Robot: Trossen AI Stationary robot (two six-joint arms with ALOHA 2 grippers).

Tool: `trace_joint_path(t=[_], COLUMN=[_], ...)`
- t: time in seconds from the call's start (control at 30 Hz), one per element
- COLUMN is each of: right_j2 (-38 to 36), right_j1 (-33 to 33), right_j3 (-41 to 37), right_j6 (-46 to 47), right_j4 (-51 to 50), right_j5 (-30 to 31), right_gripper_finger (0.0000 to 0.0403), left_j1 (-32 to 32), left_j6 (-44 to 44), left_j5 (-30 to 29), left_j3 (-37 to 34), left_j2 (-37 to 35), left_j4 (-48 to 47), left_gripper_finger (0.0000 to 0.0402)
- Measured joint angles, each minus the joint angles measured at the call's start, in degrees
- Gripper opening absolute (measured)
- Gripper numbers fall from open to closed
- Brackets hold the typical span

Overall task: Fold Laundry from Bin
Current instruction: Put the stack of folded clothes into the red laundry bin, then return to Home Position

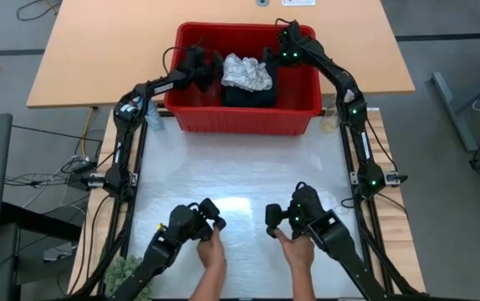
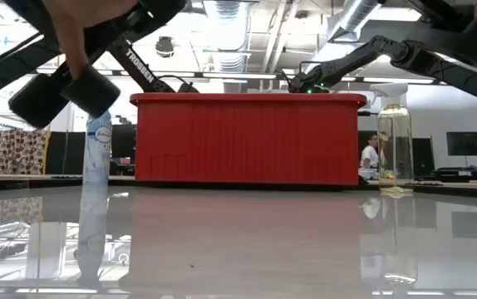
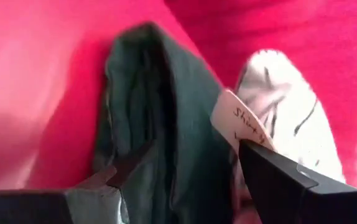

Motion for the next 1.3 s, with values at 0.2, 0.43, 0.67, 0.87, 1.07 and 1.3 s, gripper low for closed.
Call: trace_joint_path(t=[0.2,0.43,0.67,0.87,1.07,1.3], right_j2=[0.0,-1.23,-5.79,-11.66,-20.18,-31.94], right_j1=[0.0,-0.43,-1.25,-1.1,-1.11,-1.52], right_j3=[0.0,0.0,0.0,0.0,0.0,0.0], right_j6=[-0.86,-1.62,-5.95,-13.27,-18.21,-18.98], right_j4=[-0.08,-0.1,4.74,8.21,8.58,8.25], right_j5=[0.14,-0.51,-0.69,-8.63,-16.19,-28.12], right_gripper_finger=[0.0354,0.0354,0.0354,0.0354,0.0354,0.0354], left_j1=[0.1,0.97,1.02,0.76,0.74,0.33], left_j6=[0.39,2.55,2.09,2.8,4.66,6.74], left_j5=[-4.48,-5.07,-5.0,2.76,14.38,31.4], left_j3=[4.11,10.74,16.02,22.42,32.92,33.02], left_j2=[0.02,0.04,0.11,0.15,0.2,-6.35], left_j4=[-0.14,-4.42,-4.06,0.16,3.96,17.58], left_gripper_finger=[0.0213,0.0213,0.0213,0.0213,0.0213,0.0213])
